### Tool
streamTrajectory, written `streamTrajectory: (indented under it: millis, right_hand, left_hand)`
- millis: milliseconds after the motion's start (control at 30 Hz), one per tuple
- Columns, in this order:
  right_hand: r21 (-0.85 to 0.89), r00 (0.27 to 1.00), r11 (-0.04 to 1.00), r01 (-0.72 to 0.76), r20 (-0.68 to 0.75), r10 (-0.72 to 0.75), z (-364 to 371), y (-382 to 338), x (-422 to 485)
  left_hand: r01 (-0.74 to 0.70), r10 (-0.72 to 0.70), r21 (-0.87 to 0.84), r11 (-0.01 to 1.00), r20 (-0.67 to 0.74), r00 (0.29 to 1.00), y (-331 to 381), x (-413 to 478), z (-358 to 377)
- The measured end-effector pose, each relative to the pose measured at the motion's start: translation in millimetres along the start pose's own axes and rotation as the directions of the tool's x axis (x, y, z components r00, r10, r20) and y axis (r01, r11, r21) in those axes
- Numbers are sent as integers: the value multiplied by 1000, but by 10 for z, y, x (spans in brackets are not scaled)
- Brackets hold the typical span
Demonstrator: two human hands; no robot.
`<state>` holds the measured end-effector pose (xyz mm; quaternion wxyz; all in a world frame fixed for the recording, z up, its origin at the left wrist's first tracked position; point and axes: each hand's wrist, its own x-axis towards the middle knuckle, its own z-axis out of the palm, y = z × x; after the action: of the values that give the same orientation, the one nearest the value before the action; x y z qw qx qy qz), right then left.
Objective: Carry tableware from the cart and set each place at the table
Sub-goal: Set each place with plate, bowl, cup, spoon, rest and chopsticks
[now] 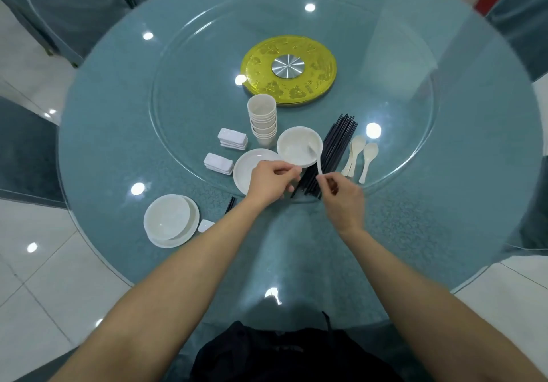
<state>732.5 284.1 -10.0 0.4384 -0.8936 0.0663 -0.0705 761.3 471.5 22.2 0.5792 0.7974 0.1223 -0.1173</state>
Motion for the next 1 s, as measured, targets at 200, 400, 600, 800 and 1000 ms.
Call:
streamTrajectory:
  millis: [200, 400, 600, 800, 1000]
  right_hand:
    - [21, 966, 983, 183, 184, -184, 421, -294, -365]
    - [-2, 918, 961, 278, 297, -265, 757, -532, -614]
    - [-101, 846, 972, 213, 517, -132, 1023, -627, -735]
    - [-116, 858, 973, 197, 500, -114, 1140, -635, -789]
    - [-136, 867, 970, 203, 486, -113, 1159, -672, -814]
  left_hand:
    - [96, -99, -125, 988, -14, 995, -230, -218, -353]
    - [159, -180, -193, 968, -96, 979, -528, -434, -756]
    - [167, -155, 17, 986, -282, 947, -835, -654, -1249]
    - [247, -85, 406, 880, -375, 923, -1234, -956, -1543]
    - [266, -76, 582, 769, -330, 941, -1468, -1182, -1518]
